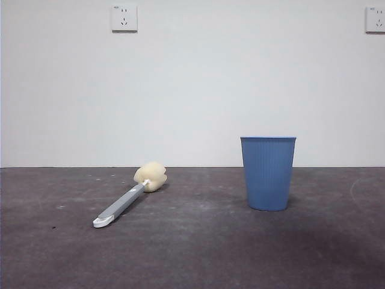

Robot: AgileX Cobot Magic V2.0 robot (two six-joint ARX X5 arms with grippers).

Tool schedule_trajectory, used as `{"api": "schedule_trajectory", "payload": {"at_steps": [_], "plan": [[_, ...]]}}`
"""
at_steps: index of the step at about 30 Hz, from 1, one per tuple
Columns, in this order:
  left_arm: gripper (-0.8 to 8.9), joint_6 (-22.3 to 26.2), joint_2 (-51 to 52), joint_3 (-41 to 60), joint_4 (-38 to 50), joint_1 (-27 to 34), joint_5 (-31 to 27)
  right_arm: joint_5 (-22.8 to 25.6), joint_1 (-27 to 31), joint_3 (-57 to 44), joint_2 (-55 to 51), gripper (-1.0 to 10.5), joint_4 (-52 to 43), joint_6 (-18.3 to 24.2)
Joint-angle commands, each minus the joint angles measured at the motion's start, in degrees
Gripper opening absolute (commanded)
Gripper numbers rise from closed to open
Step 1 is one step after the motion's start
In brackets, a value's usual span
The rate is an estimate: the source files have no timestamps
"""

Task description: Pick up the cup brush,pick up the cup,insert the brush into the cup,clean the cup,put the cup brush back,put the cup back to the fixed position on the table

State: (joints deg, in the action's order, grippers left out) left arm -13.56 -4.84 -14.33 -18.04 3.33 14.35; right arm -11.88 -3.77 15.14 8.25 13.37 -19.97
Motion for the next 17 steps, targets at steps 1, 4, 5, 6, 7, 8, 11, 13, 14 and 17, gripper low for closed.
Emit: {"api": "schedule_trajectory", "payload": {"at_steps": [1, 4, 5, 6, 7, 8, 11, 13, 14, 17], "plan": [[-0.06, -0.6, -3.2, -3.8, -2.9, 0.0, 3.9, -2.8, -0.1, 5.4, 5.0, -0.1, 2.9, 1.1], [-0.06, 1.1, -7.1, -8.4, -7.2, 0.0, 8.4, -6.9, -0.2, 11.7, 10.5, -0.1, 8.4, 5.0], [-0.06, 2.3, -8.6, -10.1, -8.8, 0.0, 10.1, -8.9, -0.2, 14.0, 12.4, -0.1, 10.9, 7.0], [-0.06, 3.5, -9.9, -11.5, -10.3, 0.0, 11.5, -10.6, -0.2, 16.0, 14.0, -0.1, 13.2, 8.7], [-0.06, 4.8, -11.3, -13.3, -12.0, 0.0, 13.1, -12.6, -0.2, 18.4, 15.8, -0.1, 16.3, 10.7], [-0.06, 5.8, -12.6, -14.7, -13.5, 0.0, 14.6, -14.1, -0.2, 20.4, 17.4, -0.1, 19.1, 12.5], [-0.07, 9.6, -16.9, -19.6, -18.7, 0.0, 19.5, -18.4, -0.2, 26.9, 22.6, -0.1, 28.8, 19.4], [-0.07, 11.9, -19.2, -22.2, -22.0, 0.0, 22.2, -19.9, -0.2, 30.3, 25.2, -0.1, 34.2, 23.3], [-0.07, 12.8, -20.2, -23.3, -23.6, 0.0, 23.2, -20.2, -0.3, 31.6, 26.1, -0.1, 36.6, 24.7], [-0.07, 16.5, -23.2, -26.8, -29.6, 0.0, 25.0, -21.3, -0.6, 35.3, 28.8, -0.1, 43.8, 28.4]]}}
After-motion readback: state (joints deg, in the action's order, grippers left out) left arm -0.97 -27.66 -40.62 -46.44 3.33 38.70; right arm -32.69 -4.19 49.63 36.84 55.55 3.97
